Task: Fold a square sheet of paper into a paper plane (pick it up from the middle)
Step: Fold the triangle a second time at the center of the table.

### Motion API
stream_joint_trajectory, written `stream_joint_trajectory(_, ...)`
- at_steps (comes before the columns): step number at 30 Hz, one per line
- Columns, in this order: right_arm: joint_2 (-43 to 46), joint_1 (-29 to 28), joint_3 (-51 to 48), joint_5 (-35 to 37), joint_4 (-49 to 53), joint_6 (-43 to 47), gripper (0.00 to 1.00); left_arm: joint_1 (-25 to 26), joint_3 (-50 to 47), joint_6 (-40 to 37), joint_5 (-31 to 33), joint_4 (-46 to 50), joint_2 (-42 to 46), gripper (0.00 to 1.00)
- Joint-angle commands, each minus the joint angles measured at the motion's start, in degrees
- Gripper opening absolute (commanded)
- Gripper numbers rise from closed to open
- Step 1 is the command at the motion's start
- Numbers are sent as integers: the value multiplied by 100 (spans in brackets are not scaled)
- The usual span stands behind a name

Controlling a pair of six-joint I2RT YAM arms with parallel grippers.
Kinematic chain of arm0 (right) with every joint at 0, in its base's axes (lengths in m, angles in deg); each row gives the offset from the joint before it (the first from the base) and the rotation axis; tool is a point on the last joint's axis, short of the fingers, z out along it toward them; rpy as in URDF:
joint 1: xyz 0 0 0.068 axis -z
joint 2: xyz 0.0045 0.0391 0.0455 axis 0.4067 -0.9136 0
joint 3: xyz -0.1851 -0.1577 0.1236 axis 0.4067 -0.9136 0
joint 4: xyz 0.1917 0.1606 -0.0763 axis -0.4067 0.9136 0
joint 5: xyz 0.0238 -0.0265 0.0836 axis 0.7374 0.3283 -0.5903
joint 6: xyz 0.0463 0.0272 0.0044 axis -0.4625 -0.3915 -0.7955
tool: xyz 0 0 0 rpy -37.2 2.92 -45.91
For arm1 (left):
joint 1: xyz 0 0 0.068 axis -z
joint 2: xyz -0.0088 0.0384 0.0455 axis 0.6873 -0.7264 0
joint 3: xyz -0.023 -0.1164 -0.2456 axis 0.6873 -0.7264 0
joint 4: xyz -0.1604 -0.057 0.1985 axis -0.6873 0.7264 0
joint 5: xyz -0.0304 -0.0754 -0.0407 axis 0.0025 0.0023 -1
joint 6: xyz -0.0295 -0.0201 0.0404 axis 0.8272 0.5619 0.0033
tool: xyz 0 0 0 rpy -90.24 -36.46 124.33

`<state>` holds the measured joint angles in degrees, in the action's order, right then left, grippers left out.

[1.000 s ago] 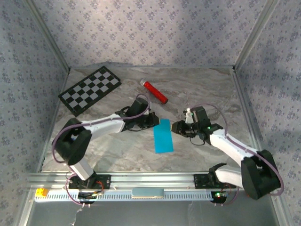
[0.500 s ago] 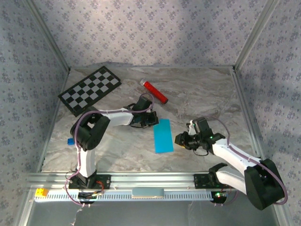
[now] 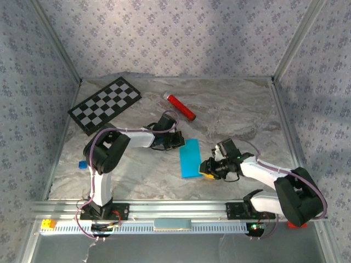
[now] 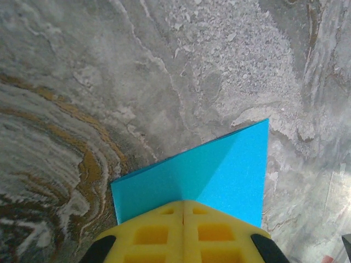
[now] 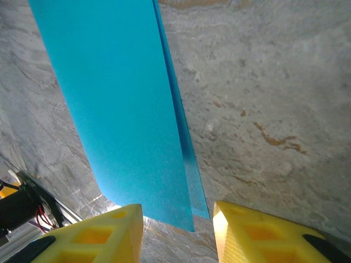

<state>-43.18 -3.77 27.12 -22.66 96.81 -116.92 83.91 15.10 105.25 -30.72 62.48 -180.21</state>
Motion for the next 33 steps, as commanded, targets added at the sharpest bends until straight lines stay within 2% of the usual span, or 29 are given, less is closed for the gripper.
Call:
stream_joint_trajectory(1, -104, -44, 165, -33, -25, -90, 40, -23, -180, -37, 30, 203, -247, 4)
stream_joint_trajectory(20, -441, 57, 310, -491, -930, -406, 36, -23, 137, -331, -175, 413, -367, 4)
stream_joint_trajectory(33, -1015, 429, 301, -885, -1718, -419, 36, -20, 597, -734, -382, 743, -568, 3)
